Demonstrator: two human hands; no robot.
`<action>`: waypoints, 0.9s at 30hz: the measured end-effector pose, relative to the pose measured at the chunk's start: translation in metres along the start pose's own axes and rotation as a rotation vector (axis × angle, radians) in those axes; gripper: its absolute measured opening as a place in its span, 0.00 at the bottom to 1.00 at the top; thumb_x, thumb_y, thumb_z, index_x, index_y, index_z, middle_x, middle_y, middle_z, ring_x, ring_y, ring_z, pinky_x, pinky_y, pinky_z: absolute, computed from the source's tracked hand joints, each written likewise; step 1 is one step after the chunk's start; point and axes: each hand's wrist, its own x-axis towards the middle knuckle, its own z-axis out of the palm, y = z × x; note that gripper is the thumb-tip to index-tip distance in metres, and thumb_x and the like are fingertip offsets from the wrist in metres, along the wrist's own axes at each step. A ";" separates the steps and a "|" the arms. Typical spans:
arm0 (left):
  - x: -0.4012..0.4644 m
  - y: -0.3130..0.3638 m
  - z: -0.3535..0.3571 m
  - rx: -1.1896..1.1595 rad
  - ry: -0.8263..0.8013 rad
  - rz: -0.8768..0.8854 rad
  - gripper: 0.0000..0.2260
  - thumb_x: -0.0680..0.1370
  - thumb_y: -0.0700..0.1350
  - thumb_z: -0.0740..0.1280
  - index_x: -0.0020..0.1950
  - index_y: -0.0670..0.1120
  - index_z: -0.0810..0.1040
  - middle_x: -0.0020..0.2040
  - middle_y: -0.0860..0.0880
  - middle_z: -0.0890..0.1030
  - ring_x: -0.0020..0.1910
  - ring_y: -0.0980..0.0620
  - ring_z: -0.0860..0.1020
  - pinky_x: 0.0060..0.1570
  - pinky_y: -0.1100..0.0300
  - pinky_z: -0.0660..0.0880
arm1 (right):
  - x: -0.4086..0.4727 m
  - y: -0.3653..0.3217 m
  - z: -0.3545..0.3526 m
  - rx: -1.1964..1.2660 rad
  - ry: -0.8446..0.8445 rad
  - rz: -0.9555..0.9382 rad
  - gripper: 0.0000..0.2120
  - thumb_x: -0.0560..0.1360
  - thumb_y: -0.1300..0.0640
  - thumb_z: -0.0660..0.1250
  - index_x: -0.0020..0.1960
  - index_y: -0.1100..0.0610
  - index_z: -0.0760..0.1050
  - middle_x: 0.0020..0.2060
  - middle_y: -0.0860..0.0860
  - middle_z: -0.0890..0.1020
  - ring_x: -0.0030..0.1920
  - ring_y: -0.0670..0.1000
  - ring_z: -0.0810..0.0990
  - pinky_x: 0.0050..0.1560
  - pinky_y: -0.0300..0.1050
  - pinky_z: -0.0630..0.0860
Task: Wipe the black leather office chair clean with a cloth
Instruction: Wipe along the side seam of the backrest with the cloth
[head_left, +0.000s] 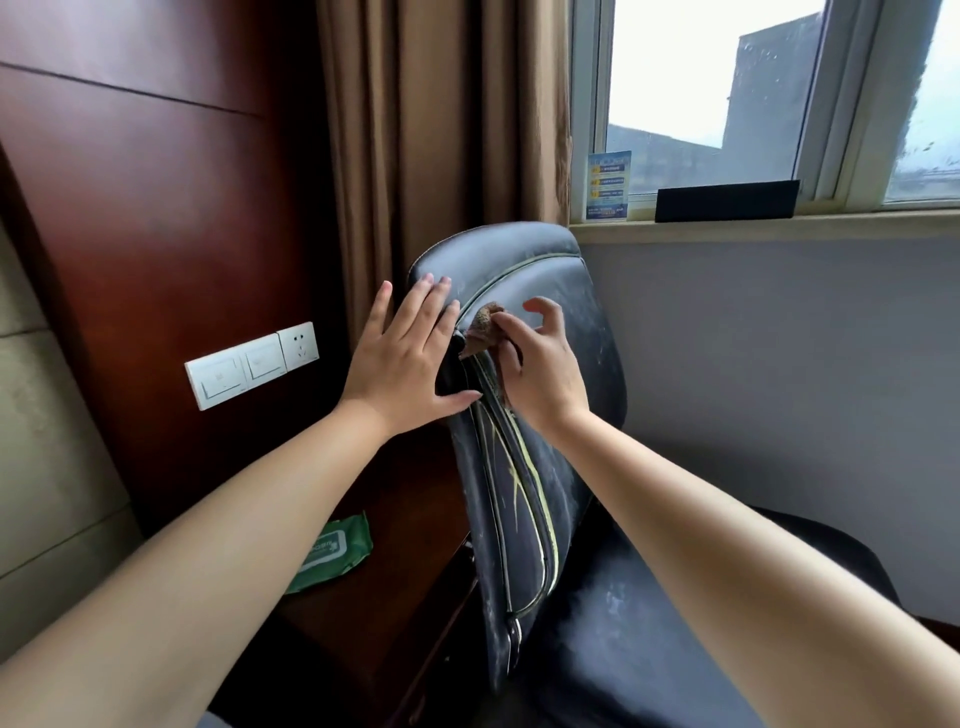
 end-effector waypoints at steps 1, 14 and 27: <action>0.001 -0.001 0.002 0.002 -0.001 0.003 0.45 0.68 0.72 0.58 0.72 0.37 0.68 0.74 0.39 0.65 0.74 0.43 0.57 0.71 0.40 0.51 | 0.001 0.001 0.002 0.013 -0.012 -0.027 0.16 0.77 0.62 0.60 0.63 0.54 0.75 0.66 0.55 0.67 0.53 0.58 0.77 0.49 0.49 0.76; 0.014 -0.019 0.020 -0.040 -0.095 0.062 0.56 0.58 0.77 0.58 0.71 0.35 0.67 0.73 0.39 0.67 0.73 0.43 0.58 0.66 0.38 0.65 | 0.008 0.020 0.019 0.098 -0.083 -0.050 0.18 0.76 0.66 0.62 0.62 0.54 0.77 0.62 0.50 0.75 0.60 0.56 0.75 0.59 0.44 0.70; 0.025 -0.033 0.038 -0.118 0.050 0.153 0.49 0.63 0.74 0.61 0.67 0.35 0.72 0.67 0.36 0.72 0.69 0.39 0.63 0.70 0.43 0.56 | 0.028 0.034 0.032 -0.081 -0.022 -0.416 0.18 0.76 0.57 0.54 0.60 0.54 0.78 0.59 0.49 0.79 0.45 0.57 0.76 0.44 0.51 0.79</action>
